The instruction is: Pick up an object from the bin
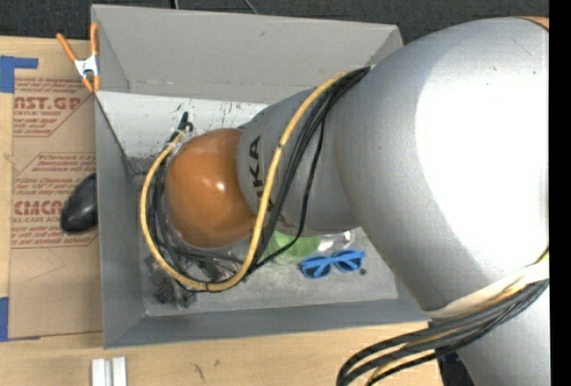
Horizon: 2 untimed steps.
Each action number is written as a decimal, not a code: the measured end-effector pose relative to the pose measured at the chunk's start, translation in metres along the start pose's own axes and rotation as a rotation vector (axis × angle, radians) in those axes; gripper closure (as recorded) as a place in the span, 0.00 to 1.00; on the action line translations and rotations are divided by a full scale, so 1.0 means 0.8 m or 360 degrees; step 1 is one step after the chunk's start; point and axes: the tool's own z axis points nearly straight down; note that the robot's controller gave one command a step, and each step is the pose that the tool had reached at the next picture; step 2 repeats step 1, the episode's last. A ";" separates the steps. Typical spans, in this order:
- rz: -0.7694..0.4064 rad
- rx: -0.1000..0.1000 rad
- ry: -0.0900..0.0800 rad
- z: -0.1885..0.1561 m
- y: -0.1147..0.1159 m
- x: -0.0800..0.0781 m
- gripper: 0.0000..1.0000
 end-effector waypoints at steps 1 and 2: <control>-0.0126 0.0006 -0.0014 -0.195 -0.017 0.002 1.00; -0.0126 0.0006 -0.0014 -0.195 -0.017 0.002 1.00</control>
Offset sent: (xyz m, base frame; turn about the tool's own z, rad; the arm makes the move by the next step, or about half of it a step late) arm 0.0046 -0.0132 0.1522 -0.0799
